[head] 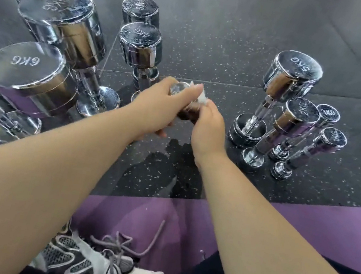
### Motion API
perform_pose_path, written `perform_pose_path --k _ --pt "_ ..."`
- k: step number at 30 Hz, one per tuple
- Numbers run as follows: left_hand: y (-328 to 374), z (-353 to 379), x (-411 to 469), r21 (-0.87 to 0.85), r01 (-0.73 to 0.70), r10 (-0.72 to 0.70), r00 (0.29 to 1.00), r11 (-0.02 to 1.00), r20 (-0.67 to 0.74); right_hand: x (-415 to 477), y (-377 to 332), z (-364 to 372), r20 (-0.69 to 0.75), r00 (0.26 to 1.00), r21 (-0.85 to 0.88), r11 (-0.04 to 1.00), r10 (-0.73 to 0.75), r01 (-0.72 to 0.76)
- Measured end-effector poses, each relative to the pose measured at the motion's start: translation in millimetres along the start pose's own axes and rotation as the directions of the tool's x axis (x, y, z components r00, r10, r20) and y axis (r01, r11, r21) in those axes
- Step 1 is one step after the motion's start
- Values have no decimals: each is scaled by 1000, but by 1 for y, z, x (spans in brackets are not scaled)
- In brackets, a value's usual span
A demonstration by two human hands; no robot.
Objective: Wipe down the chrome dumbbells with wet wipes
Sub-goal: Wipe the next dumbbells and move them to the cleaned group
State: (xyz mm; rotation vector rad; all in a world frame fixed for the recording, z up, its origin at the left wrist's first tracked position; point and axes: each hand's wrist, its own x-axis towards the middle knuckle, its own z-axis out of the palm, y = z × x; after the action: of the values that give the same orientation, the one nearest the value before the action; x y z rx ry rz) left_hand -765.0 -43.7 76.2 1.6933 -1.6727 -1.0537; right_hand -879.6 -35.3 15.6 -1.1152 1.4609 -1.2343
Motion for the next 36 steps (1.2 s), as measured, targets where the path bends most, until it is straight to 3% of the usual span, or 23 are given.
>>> perform_pose_path --k 2,4,7,10,13,20,25,28,31,33,36 --pt "20 7 0 114 48 -42 998 992 -54 -1 -7 -7 -30 1000 50 999 -3 4" --pt "30 8 0 140 110 -104 993 984 -51 0 -6 -16 4 999 -98 994 46 -46" --pt "31 6 -1 -22 155 -155 988 988 -6 5 3 -21 79 983 -253 957 165 -140" --pt "28 2 2 -250 257 -251 966 934 56 5 -6 -14 211 975 -196 980 72 -30" --pt "30 4 1 -399 325 -315 945 858 92 6 -22 -16 232 973 -241 969 4 54" --pt "45 5 -14 -411 205 -182 979 888 95 -10 -41 -31 183 983 -97 995 23 -5" --pt "30 -5 -32 -220 235 -215 970 947 111 -22 -34 -25 202 972 -277 959 120 -61" --pt "25 -8 -41 -191 250 -231 966 949 115 -31 -43 -29 125 987 -228 971 101 -71" --pt "24 -8 -54 -288 307 -264 948 907 180 -52 -76 -32 47 998 -77 996 -42 45" --pt "22 -8 -63 -392 342 -255 932 854 257 -67 -90 -28 149 978 -216 960 -146 176" --pt "18 -10 -74 -520 366 -243 925 772 290 -85 -82 -22 351 919 -496 797 -179 345"
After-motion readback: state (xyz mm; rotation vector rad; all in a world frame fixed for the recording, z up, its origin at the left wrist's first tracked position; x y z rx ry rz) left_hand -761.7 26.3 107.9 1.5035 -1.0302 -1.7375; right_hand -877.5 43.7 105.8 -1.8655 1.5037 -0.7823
